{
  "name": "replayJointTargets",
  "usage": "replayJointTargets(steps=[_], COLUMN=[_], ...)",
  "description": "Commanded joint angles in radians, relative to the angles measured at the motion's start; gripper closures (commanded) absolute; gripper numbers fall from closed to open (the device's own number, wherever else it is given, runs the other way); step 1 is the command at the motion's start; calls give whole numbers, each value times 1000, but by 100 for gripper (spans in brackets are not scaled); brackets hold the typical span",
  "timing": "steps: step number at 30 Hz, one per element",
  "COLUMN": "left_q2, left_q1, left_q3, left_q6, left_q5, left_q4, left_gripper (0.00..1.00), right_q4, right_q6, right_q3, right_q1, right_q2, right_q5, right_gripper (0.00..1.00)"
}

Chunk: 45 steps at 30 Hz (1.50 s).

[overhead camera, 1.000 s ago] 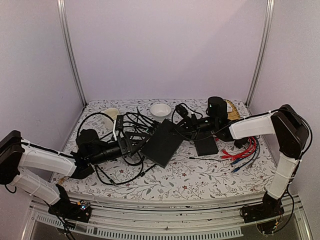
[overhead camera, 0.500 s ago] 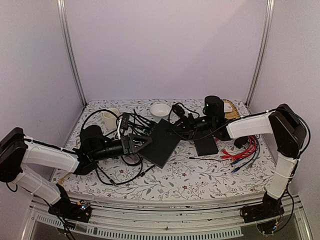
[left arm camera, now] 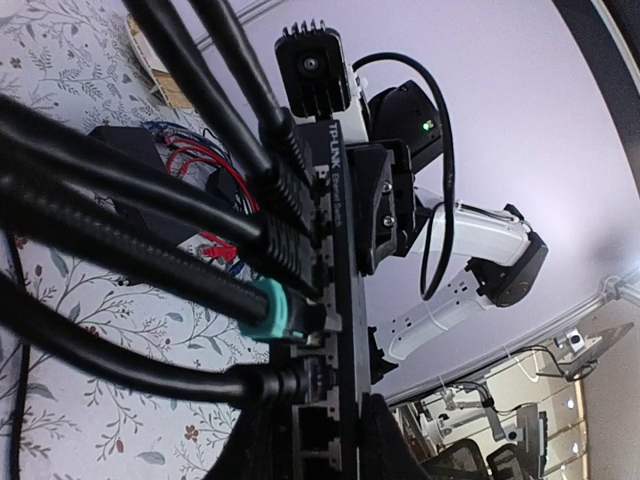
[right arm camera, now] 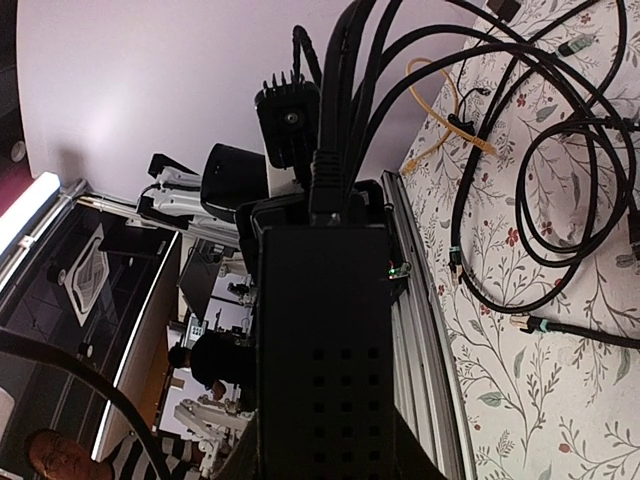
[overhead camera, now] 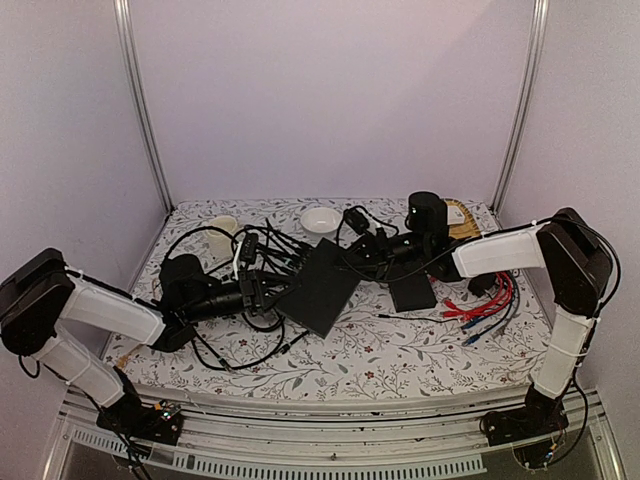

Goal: Pull the plug from the switch port

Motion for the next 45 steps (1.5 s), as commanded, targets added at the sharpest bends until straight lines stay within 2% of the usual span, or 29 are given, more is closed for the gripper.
replayJointTargets(steps=[1,3,8,13,21,26,27,28,29,39,41,45], left_q2=[26,32,21,-9,-65,-95,-98,-102,-106,-121,-124,-126], left_q1=[-5,-8,-12,-23,-48,-63,-66,-68,-71,-108,-112,-116], left_q3=[7,11,0,-19,-22,-20,-20,-22,-22,2,2,6], left_q6=[-18,-24,-44,-63,-61,-50,-52,-53,-54,-62,-71,-84], left_q5=[97,94,44,-41,-143,-185,-194,-205,-218,-349,-378,-433], left_q4=[180,189,193,181,104,57,55,54,52,32,28,26], left_gripper=[94,100,100,100,100,100,100,100,100,100,100,100], right_q4=[59,60,64,65,55,26,19,12,1,-157,-226,-444], right_q6=[23,25,29,32,28,-1,-6,-15,-22,-136,-174,-320], right_q3=[40,35,18,-3,-45,-73,-81,-86,-93,-195,-206,-186], right_q1=[2,3,2,2,2,3,2,2,1,0,1,8], right_q2=[8,5,-7,-20,-58,-93,-103,-112,-121,-249,-297,-437], right_q5=[7,13,31,59,117,143,153,156,165,307,378,629], right_gripper=[98,98,93,76,60,41,32,4,0,1,1,1])
